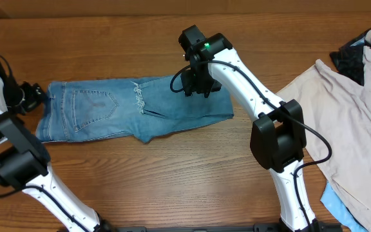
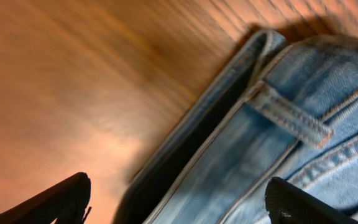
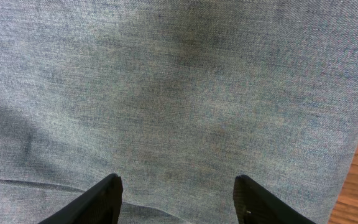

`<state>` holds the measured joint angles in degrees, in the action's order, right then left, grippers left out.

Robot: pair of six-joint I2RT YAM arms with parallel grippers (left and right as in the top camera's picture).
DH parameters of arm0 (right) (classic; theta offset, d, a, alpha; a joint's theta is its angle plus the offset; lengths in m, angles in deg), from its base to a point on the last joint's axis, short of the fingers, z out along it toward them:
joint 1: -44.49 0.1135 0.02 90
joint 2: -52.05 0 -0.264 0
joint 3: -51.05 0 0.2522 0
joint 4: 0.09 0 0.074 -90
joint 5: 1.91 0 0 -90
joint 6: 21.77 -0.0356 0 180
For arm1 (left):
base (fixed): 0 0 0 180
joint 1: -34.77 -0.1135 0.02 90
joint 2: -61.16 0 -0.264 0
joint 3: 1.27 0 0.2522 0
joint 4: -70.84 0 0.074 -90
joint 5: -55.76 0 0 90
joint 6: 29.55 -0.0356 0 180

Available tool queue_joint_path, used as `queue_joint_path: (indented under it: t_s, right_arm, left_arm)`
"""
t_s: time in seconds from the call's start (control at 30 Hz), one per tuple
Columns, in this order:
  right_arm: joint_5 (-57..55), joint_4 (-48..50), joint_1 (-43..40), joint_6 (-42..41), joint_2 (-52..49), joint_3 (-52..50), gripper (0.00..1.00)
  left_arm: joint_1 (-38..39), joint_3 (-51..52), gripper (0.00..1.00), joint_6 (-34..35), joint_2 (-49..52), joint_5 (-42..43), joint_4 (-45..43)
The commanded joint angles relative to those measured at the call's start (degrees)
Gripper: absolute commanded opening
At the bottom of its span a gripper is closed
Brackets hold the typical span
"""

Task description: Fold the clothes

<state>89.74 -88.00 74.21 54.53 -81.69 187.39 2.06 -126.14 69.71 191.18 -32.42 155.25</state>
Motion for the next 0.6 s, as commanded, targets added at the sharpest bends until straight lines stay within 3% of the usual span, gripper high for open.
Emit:
queue_joint_path:
  t_s: [0.0,0.37,0.43,0.57]
  right_arm:
    - [-0.09,0.24,-0.22,0.15,0.15,1.11,0.61]
    - [-0.11,-0.13,-0.22,0.15,0.15,1.11,0.61]
    - [-0.11,-0.11,-0.22,0.15,0.15,1.11,0.61]
    - [-0.09,-0.11,-0.22,0.15,0.15,1.11,0.61]
  left_arm:
    - [0.37,-0.63,0.93,-5.07,3.48,6.67,-0.66]
    - [0.35,-0.63,0.91,-6.14,12.11,8.09,-1.46]
    - [0.35,-0.63,0.86,-6.56,12.90,8.13,-1.46]
    - [0.37,-0.61,0.59,-6.73,13.16,8.17,-1.53]
